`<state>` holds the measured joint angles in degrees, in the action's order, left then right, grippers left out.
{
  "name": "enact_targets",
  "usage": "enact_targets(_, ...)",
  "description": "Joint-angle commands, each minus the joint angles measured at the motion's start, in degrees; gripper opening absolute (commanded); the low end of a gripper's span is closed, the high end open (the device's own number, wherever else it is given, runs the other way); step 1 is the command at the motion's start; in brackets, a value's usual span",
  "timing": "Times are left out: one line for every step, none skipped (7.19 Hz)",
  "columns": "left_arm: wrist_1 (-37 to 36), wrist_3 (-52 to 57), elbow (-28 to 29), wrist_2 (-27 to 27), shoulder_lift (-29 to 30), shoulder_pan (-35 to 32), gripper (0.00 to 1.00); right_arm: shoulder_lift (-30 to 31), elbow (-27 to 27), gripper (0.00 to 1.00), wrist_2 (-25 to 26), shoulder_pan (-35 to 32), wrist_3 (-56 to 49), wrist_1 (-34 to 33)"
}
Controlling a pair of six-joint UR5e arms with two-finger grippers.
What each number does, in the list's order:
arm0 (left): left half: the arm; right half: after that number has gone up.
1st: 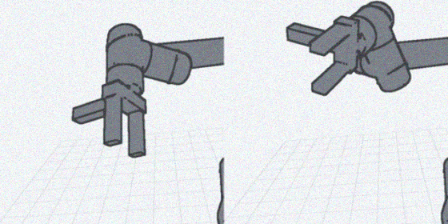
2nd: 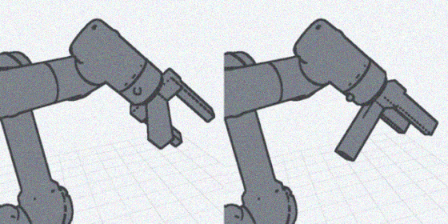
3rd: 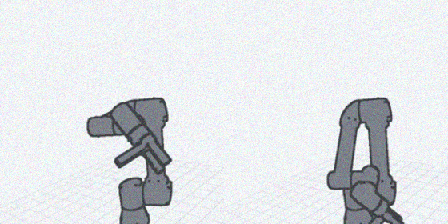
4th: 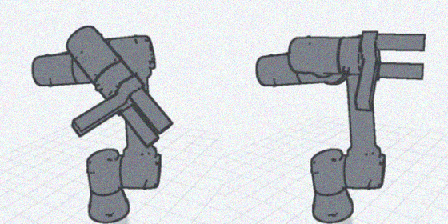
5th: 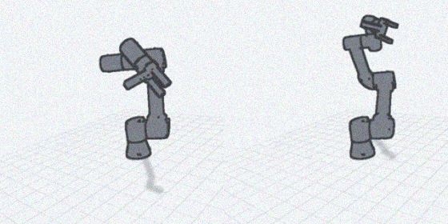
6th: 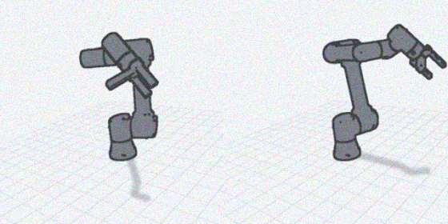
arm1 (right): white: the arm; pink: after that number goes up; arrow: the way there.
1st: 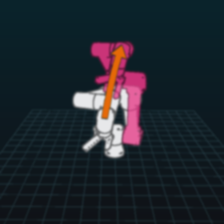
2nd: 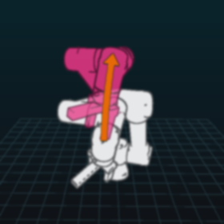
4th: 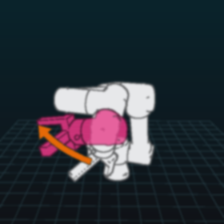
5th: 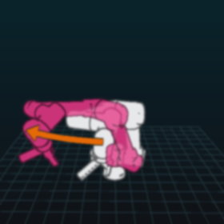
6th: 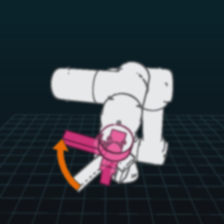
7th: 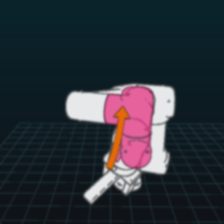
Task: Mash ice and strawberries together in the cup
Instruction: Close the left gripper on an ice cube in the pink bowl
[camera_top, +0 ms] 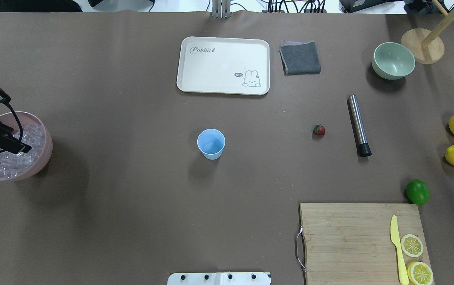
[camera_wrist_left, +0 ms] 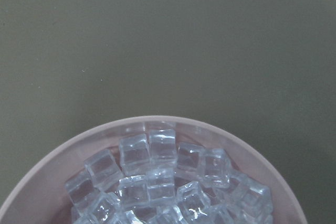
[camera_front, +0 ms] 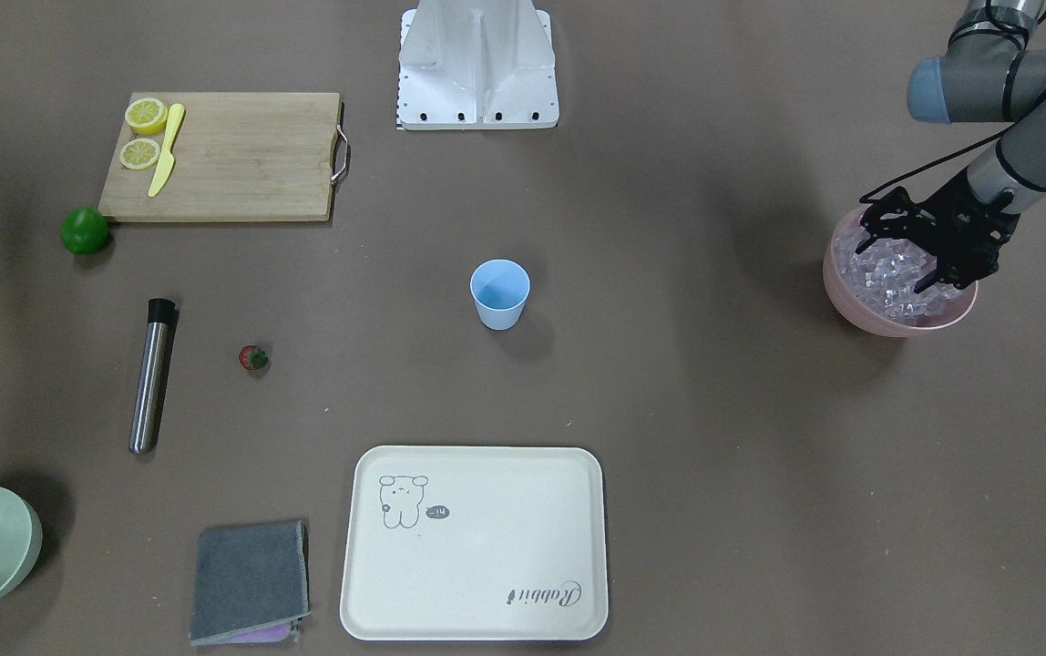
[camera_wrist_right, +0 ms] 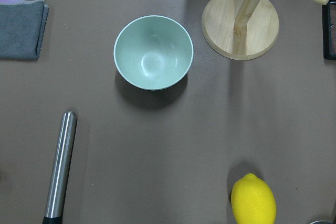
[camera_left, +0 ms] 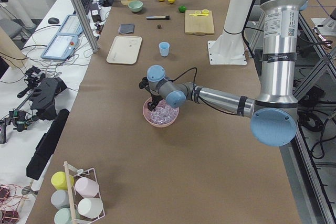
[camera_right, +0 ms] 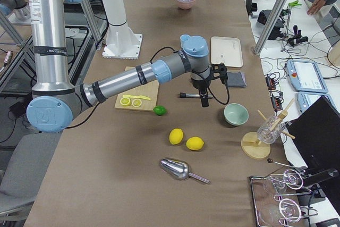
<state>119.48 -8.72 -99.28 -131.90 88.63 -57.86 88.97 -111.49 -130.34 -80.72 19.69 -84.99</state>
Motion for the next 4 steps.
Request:
enact_targets(0.14, 2.03, 1.54, 0.07, 0.40, 0.12, 0.83, 0.15, -0.57, 1.00, 0.00, -0.05, 0.00, -0.17)
enact_targets(0.14, 2.22, 1.72, 0.15, 0.40, 0.12, 0.79, 0.15, -0.57, 1.00, 0.00, -0.14, 0.00, -0.17)
enact_targets(0.14, 2.31, 1.72, 0.16, -0.12, 0.03, 0.70, 0.06, -0.66, 1.00, -0.17, -0.66, -0.09, -0.17)
enact_targets(0.14, 2.22, 1.72, 0.50, -0.12, 0.12, 0.70, -0.20, -0.58, 1.00, -0.18, -0.75, -0.09, -0.26)
